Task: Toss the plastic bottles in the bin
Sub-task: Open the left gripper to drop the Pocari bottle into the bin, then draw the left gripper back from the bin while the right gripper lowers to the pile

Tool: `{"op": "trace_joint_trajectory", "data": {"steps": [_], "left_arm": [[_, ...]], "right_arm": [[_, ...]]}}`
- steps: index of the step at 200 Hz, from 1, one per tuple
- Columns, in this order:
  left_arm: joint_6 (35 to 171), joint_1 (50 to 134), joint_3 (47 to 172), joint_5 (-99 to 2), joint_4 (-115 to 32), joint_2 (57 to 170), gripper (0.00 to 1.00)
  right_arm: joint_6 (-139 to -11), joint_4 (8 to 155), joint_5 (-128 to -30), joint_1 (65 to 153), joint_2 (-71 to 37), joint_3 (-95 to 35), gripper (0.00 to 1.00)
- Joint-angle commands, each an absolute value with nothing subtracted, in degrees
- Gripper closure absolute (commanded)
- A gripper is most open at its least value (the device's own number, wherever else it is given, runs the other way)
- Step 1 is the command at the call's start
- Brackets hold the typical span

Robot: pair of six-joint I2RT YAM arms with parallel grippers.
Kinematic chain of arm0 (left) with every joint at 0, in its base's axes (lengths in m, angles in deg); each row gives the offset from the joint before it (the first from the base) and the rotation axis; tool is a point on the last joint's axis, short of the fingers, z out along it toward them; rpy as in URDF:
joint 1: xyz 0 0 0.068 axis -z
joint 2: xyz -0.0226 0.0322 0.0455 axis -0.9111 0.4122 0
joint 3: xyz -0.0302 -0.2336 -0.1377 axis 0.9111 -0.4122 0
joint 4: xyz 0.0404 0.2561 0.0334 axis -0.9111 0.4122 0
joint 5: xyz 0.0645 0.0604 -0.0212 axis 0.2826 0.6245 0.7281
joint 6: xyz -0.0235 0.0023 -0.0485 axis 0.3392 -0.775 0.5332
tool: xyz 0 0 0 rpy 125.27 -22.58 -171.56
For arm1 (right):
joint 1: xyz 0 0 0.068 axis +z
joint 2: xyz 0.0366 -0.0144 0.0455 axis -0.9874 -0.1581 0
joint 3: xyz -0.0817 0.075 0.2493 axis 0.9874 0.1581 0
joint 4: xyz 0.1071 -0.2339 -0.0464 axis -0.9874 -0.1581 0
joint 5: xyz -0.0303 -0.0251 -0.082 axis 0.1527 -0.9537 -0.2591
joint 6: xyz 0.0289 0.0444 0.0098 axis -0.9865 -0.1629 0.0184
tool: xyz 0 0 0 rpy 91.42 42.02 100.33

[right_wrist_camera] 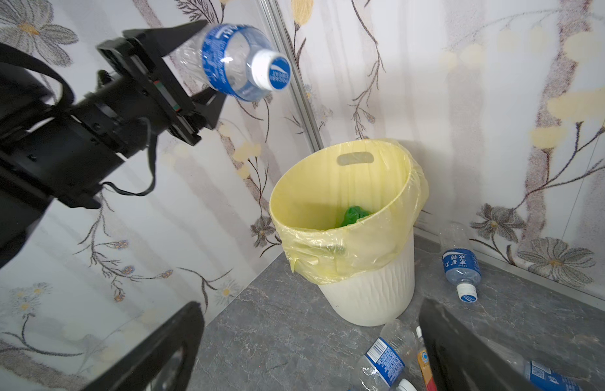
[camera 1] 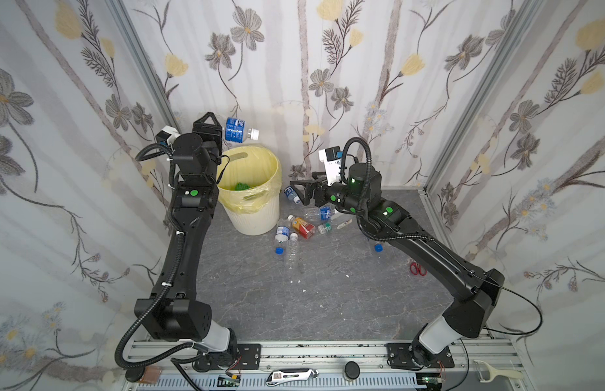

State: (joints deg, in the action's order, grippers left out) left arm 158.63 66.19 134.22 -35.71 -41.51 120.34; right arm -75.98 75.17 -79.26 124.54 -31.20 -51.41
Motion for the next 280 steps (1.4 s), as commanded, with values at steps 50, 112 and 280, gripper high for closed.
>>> {"op": "trace_joint_trajectory", "data": {"steps": [50, 112, 280], "left_arm": [[158.7, 65.0, 135.3, -44.9, -39.9, 125.9, 0.00], [157.1, 66.6, 130.9, -44.0, -39.9, 122.0, 0.00], [140.4, 91.5, 129.9, -45.2, -39.9, 126.2, 0.00]], "right_arm": [[-75.6, 75.0, -79.8, 124.7, -32.2, -50.6, 0.00], [-75.8, 75.4, -79.9, 124.8, -31.8, -49.1, 0.00], [-80.0, 73.9, -89.1, 106.7, -13.8, -20.2, 0.00]]}}
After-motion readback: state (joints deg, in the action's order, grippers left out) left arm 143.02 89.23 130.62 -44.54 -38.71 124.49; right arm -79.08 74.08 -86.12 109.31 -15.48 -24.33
